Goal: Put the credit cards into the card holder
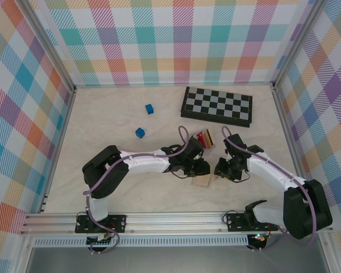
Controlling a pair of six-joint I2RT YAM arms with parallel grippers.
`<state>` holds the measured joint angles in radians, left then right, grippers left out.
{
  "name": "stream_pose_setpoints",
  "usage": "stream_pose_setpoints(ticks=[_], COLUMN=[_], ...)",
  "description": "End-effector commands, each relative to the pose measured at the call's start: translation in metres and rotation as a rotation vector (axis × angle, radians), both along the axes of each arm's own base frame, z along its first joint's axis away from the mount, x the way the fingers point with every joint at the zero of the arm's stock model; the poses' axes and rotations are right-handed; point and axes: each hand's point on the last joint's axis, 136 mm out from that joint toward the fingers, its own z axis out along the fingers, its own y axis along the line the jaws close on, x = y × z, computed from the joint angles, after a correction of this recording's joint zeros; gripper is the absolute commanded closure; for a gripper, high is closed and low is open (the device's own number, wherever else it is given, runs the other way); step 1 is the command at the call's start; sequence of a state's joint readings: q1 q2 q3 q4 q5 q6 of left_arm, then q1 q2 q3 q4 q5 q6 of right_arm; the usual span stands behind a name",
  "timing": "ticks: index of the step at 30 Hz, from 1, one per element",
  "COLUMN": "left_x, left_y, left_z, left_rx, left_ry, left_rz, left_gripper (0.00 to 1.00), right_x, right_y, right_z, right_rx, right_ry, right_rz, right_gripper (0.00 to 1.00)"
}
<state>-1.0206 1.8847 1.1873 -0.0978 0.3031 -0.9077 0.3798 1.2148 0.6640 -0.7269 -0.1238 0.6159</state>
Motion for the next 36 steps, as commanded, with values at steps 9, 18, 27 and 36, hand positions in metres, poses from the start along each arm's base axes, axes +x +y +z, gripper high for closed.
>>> stream_pose_setpoints(ticks=[9, 18, 27, 36], left_x=[-0.001, -0.001, 0.001, 0.002], left_y=[-0.006, 0.0, 0.015, 0.057], left_z=[0.011, 0.005, 0.012, 0.012], left_rx=[-0.033, 0.004, 0.068, 0.219], left_ry=[-0.01, -0.012, -0.078, -0.151], left_rz=[-0.012, -0.006, -0.033, -0.037], left_gripper=[0.67, 0.67, 0.6, 0.52], right_x=[-0.005, -0.007, -0.002, 0.0], right_y=[0.005, 0.008, 0.008, 0.01], right_z=[0.008, 0.005, 0.01, 0.011], right_rx=[0.036, 0.049, 0.054, 0.064], right_ry=[0.011, 0.023, -0.014, -0.017], right_rz=[0.03, 0.043, 0.04, 0.037], right_gripper=[0.77, 0.85, 0.99, 0.99])
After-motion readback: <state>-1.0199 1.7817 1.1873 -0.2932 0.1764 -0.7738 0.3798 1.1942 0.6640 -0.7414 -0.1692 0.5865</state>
